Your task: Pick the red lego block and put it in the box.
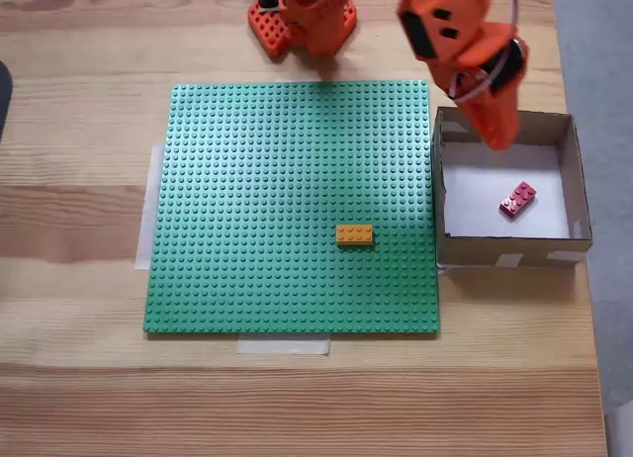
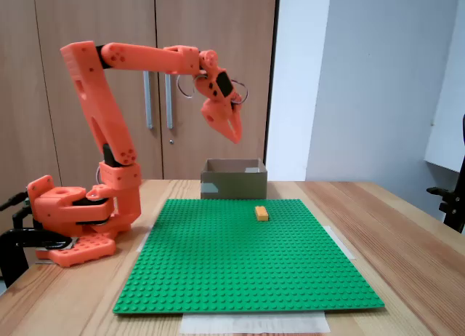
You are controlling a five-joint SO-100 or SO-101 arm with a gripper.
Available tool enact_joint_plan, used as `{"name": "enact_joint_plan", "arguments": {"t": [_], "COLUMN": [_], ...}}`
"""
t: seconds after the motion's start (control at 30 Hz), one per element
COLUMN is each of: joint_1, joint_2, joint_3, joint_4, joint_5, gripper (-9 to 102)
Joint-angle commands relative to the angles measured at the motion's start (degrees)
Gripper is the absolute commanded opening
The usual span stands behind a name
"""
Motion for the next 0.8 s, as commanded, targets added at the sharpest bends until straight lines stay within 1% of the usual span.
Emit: {"name": "enact_joint_plan", "arguments": {"t": [0.0, 0.2, 0.47, 0.67, 0.77], "joint_1": [2.29, 6.94, 17.93, 23.64, 26.89], "joint_2": [6.94, 15.73, 26.54, 34.01, 37.18], "joint_3": [1.85, 4.83, 8.61, 12.83, 15.56], "joint_4": [-0.79, 0.53, 1.49, 3.43, 2.72], "joint_5": [-0.18, 2.9, 8.96, 6.94, 6.15], "gripper": [0, -1, -1, -1, -1]}}
